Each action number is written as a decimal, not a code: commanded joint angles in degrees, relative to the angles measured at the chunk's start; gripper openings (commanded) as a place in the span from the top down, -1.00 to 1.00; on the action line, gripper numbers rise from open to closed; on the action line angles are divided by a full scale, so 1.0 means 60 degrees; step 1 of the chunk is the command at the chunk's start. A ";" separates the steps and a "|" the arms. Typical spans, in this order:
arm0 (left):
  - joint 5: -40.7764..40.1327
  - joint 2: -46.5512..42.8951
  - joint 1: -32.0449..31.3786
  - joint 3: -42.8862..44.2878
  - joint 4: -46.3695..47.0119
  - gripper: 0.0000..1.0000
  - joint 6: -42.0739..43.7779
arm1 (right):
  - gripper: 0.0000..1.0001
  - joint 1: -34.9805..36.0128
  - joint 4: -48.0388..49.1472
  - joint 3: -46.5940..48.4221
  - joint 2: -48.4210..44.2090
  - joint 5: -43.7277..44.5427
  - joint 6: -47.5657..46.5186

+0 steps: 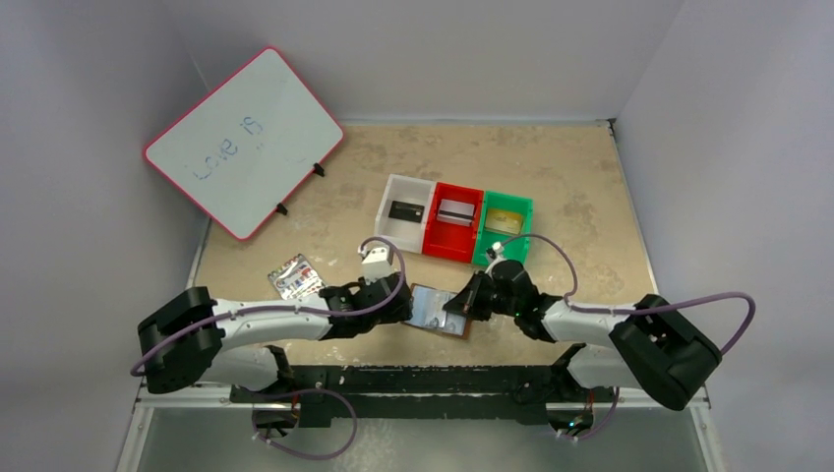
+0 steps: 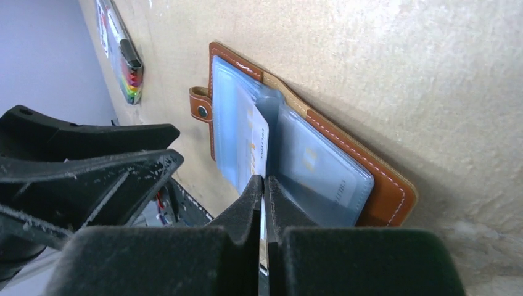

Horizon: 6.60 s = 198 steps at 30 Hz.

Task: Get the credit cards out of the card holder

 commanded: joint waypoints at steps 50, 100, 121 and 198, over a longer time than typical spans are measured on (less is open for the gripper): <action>0.1405 0.2878 -0.0156 0.0610 0.1650 0.94 -0.0283 | 0.89 -0.0384 0.3811 -0.0684 0.1442 -0.0978 0.1152; -0.2393 -0.1811 -0.0127 0.1073 -0.1276 -0.32 0.0147 | 1.00 -0.0378 -0.3002 0.1891 -0.5797 0.2175 -0.7320; -0.3479 -0.2400 0.0100 0.0890 -0.3751 -0.61 -0.0865 | 1.00 -0.0371 -0.3740 0.5880 -0.0708 0.3802 -1.2210; -0.3565 -0.3992 0.0227 0.0434 -0.4716 -0.61 -0.0930 | 0.31 -0.0377 -0.4455 0.9252 0.5057 0.4752 -1.7968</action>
